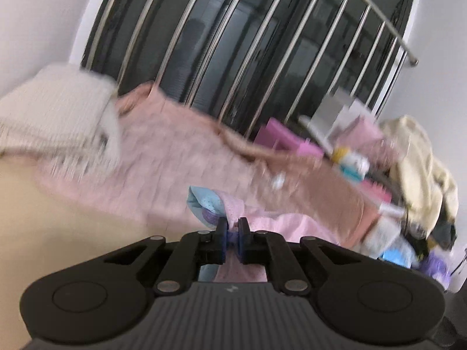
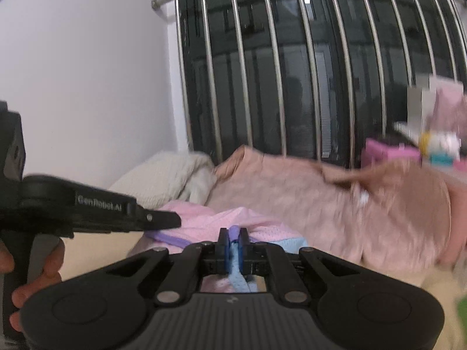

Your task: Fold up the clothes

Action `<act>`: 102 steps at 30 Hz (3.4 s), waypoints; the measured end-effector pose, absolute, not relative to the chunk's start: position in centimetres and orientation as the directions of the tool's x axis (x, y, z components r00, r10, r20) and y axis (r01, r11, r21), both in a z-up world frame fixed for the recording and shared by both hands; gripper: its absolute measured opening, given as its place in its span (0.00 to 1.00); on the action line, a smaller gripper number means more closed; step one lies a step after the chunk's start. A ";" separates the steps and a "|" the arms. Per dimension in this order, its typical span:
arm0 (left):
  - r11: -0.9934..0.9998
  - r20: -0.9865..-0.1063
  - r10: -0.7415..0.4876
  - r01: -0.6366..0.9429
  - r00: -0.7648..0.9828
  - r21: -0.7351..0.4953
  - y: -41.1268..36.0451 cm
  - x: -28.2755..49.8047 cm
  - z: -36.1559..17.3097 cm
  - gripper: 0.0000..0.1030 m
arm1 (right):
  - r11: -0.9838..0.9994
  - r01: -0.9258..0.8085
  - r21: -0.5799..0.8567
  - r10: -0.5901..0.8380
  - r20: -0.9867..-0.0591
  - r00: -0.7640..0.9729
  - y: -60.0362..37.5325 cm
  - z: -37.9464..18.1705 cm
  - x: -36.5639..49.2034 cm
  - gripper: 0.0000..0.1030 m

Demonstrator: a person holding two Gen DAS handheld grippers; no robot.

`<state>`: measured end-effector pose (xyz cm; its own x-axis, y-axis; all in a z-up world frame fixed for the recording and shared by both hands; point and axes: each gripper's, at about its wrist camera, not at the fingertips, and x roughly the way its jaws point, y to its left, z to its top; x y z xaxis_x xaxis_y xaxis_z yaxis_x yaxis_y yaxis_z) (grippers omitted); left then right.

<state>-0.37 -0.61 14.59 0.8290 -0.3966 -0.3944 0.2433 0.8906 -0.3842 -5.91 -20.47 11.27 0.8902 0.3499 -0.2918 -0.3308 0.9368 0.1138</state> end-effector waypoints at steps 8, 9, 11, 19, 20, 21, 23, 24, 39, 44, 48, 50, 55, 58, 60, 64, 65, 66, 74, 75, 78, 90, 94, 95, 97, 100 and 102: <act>0.898 -0.339 -0.393 0.278 0.855 -0.341 -2.5 8.7 20.9 0.06 | 0.949 -0.268 0.167 0.303 -0.250 0.919 -20.8 16.4 4.1 0.05; 0.897 -0.339 -0.395 0.278 0.854 -0.343 -2.4 10.2 21.0 0.06 | 0.951 -0.256 0.172 0.293 -0.248 0.923 -20.8 16.9 5.5 0.05; 0.895 -0.343 -0.402 0.286 0.849 -0.342 -2.5 12.9 20.8 0.06 | 0.957 -0.231 0.178 0.271 -0.249 0.930 -21.2 17.3 8.5 0.05; 0.899 -0.434 -0.416 0.291 0.799 -0.326 -3.2 24.7 15.4 0.06 | 0.972 -0.171 0.160 0.216 -0.338 0.916 -22.1 14.1 20.6 0.05; 0.901 -0.465 -0.417 0.287 0.781 -0.325 -3.5 26.0 13.8 0.06 | 0.974 -0.159 0.161 0.209 -0.369 0.905 -22.4 12.9 21.9 0.05; 0.903 -0.496 -0.417 0.284 0.761 -0.324 -3.8 27.4 12.1 0.06 | 0.976 -0.146 0.162 0.201 -0.403 0.893 -22.7 11.5 23.2 0.05; 0.895 -0.552 -0.439 0.288 0.709 -0.341 -4.5 29.1 8.4 0.12 | 0.981 -0.100 0.164 0.169 -0.495 0.852 -23.5 7.7 25.9 0.05; 0.893 -0.569 -0.443 0.286 0.693 -0.347 -4.8 29.3 7.0 0.13 | 0.987 -0.063 0.145 0.131 -0.530 0.838 -23.9 6.1 26.6 0.05; 0.961 -0.696 -0.252 0.257 0.673 -0.099 -8.2 25.8 2.5 0.04 | 0.977 0.055 0.205 0.071 -0.562 0.824 -27.5 3.5 25.6 0.26; 0.984 -0.677 -0.169 0.158 0.716 -0.079 -6.0 26.4 2.4 0.00 | 0.968 0.073 0.240 0.091 -0.609 0.788 -28.0 1.3 26.1 0.26; 0.974 -0.683 -0.226 0.145 0.695 -0.176 -3.9 26.6 3.4 0.08 | 0.962 0.088 0.259 0.099 -0.629 0.771 -28.0 0.6 25.2 0.20; 0.953 -0.673 -0.302 0.234 0.675 -0.192 -5.0 25.4 3.5 0.36 | 0.960 0.089 0.267 0.101 -0.620 0.778 -28.0 1.2 24.7 0.20; 0.928 -0.628 -0.316 0.368 0.711 -0.051 -9.4 22.8 2.8 0.50 | 0.934 0.124 0.334 0.107 -0.595 0.797 -29.7 1.1 24.7 0.21; 0.936 -0.645 -0.287 0.351 0.708 -0.031 -10.3 23.5 1.6 0.09 | 0.924 0.110 0.366 0.137 -0.587 0.798 -30.2 0.8 24.9 0.21; 0.939 -0.649 -0.296 0.336 0.701 -0.065 -9.6 23.9 1.4 0.04 | 0.927 0.101 0.362 0.144 -0.590 0.795 -30.2 0.6 25.1 0.19; 0.951 -0.648 -0.291 0.289 0.704 -0.113 -8.1 24.6 1.8 0.03 | 0.913 0.081 0.399 0.195 -0.602 0.775 -30.1 0.2 25.5 0.07; 0.954 -0.644 -0.283 0.278 0.711 -0.112 -7.7 24.6 2.1 0.03 | 0.910 0.076 0.408 0.207 -0.604 0.770 -30.0 0.3 25.3 0.06; 0.958 -0.638 -0.274 0.265 0.719 -0.113 -7.3 24.6 2.3 0.03 | 0.910 0.064 0.409 0.219 -0.609 0.762 -29.7 0.4 25.1 0.06; 0.962 -0.647 -0.258 0.251 0.718 -0.106 -5.1 23.6 2.6 0.18 | 0.952 0.070 0.299 0.146 -0.639 0.755 -28.0 1.8 23.3 0.19; 0.962 -0.635 -0.272 0.229 0.724 -0.151 -4.4 23.6 3.0 0.21 | 0.948 0.065 0.310 0.146 -0.609 0.780 -28.2 2.4 22.8 0.19; 0.938 -0.598 -0.319 0.155 0.735 -0.310 -3.2 25.0 4.0 0.35 | 0.932 0.025 0.362 0.189 -0.545 0.817 -28.4 2.8 22.8 0.19; 0.991 -0.633 -0.116 0.050 0.766 -0.121 -4.3 25.4 2.2 0.19 | 0.971 0.020 0.239 0.126 -0.578 0.806 -26.5 2.2 23.0 0.22; 0.987 -0.567 -0.144 0.074 0.811 -0.145 -1.5 20.6 6.2 0.32 | 0.972 -0.004 0.236 0.130 -0.521 0.844 -25.7 5.0 20.3 0.26; 0.988 -0.545 -0.141 0.081 0.826 -0.132 -1.1 18.8 7.5 0.50 | 0.971 -0.010 0.237 0.134 -0.514 0.847 -25.4 5.8 19.4 0.26; 0.988 -0.507 -0.143 0.094 0.850 -0.120 -0.3 14.8 9.8 0.69 | 0.976 -0.035 0.217 0.139 -0.484 0.864 -24.6 7.7 16.3 0.32; 0.984 -0.478 -0.164 0.110 0.863 -0.139 0.7 8.5 11.3 0.76 | 0.982 -0.085 0.169 0.149 -0.422 0.894 -22.9 10.5 10.2 0.57; 0.985 -0.473 -0.154 0.096 0.868 -0.145 1.2 4.8 11.3 0.80 | 0.981 -0.128 0.147 0.177 -0.398 0.900 -22.0 11.5 5.6 0.67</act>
